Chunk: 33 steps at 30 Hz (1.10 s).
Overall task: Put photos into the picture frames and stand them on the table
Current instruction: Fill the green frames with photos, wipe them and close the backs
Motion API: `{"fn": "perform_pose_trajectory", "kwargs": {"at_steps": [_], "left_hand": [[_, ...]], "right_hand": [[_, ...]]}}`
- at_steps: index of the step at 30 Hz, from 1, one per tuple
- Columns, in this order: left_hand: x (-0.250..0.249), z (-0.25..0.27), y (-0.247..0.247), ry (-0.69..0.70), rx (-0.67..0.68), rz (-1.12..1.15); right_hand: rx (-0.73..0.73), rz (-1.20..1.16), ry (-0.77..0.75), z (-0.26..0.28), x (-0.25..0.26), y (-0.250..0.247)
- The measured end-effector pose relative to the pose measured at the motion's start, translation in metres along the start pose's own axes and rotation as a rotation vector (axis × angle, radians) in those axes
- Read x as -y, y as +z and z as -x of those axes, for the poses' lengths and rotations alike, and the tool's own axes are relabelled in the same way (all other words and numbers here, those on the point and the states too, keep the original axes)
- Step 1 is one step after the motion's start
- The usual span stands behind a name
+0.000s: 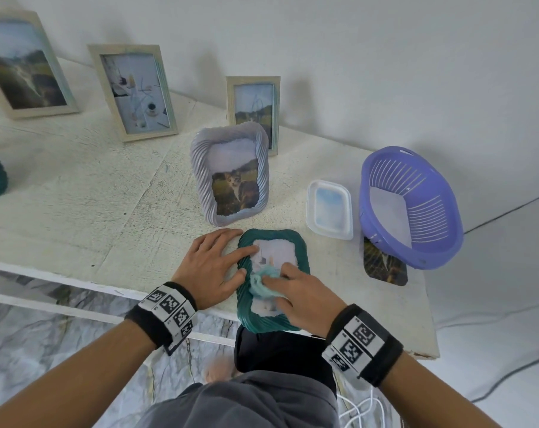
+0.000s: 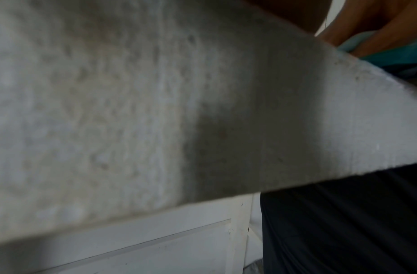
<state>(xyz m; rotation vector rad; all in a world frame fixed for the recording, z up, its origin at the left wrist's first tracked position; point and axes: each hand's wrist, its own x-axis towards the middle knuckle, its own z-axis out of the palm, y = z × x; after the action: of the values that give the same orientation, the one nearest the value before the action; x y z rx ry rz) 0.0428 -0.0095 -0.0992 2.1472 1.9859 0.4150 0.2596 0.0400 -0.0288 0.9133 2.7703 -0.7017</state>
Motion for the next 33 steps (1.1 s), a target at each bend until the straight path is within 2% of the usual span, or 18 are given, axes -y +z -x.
{"fn": "perform_pose_trajectory", "kwargs": {"at_steps": [2, 4, 7, 11, 13, 14, 17, 19, 21, 25, 27, 29, 33], "left_hand": [[0.0, 0.0, -0.001, 0.003, 0.004, 0.003], [0.0, -0.001, -0.001, 0.007, 0.01, -0.001], [-0.001, -0.001, -0.002, 0.001, 0.023, -0.004], [-0.001, -0.001, -0.002, 0.003, 0.023, -0.008], [0.0, -0.001, -0.002, 0.012, 0.02, -0.014], [0.0, 0.0, -0.002, 0.015, 0.017, -0.02], [0.0, -0.001, -0.001, 0.025, 0.022, -0.041], [-0.001, -0.001, -0.001, 0.026, 0.028, -0.051], [-0.001, 0.0, 0.0, 0.028, 0.036, -0.072], [-0.001, 0.001, 0.001, 0.051, 0.056, -0.105], [0.0, 0.001, 0.002, 0.069, 0.075, -0.109], [0.0, 0.0, 0.002, 0.08, 0.083, -0.108], [0.0, 0.0, 0.003, 0.081, 0.101, -0.092]], "right_hand": [[-0.025, 0.069, 0.034, -0.006, -0.013, -0.005], [-0.075, 0.112, 0.133, -0.023, -0.029, -0.012], [-0.112, 0.093, 0.228, -0.036, -0.034, -0.016], [-0.016, -0.018, 0.029, -0.005, -0.009, -0.01], [-0.015, -0.004, -0.055, 0.011, -0.005, -0.008], [-0.036, 0.026, -0.058, 0.013, -0.008, -0.009], [-0.028, 0.03, 0.152, 0.001, -0.026, -0.015], [-0.087, 0.053, 0.226, -0.007, -0.03, -0.016], [-0.12, 0.058, 0.199, -0.005, -0.022, -0.01], [-0.003, -0.035, 0.034, 0.025, 0.001, 0.006], [0.005, -0.026, -0.01, 0.032, -0.005, 0.005], [-0.016, 0.004, 0.051, 0.027, -0.015, -0.006], [-0.145, 0.087, 0.122, 0.007, -0.023, -0.016]]}}
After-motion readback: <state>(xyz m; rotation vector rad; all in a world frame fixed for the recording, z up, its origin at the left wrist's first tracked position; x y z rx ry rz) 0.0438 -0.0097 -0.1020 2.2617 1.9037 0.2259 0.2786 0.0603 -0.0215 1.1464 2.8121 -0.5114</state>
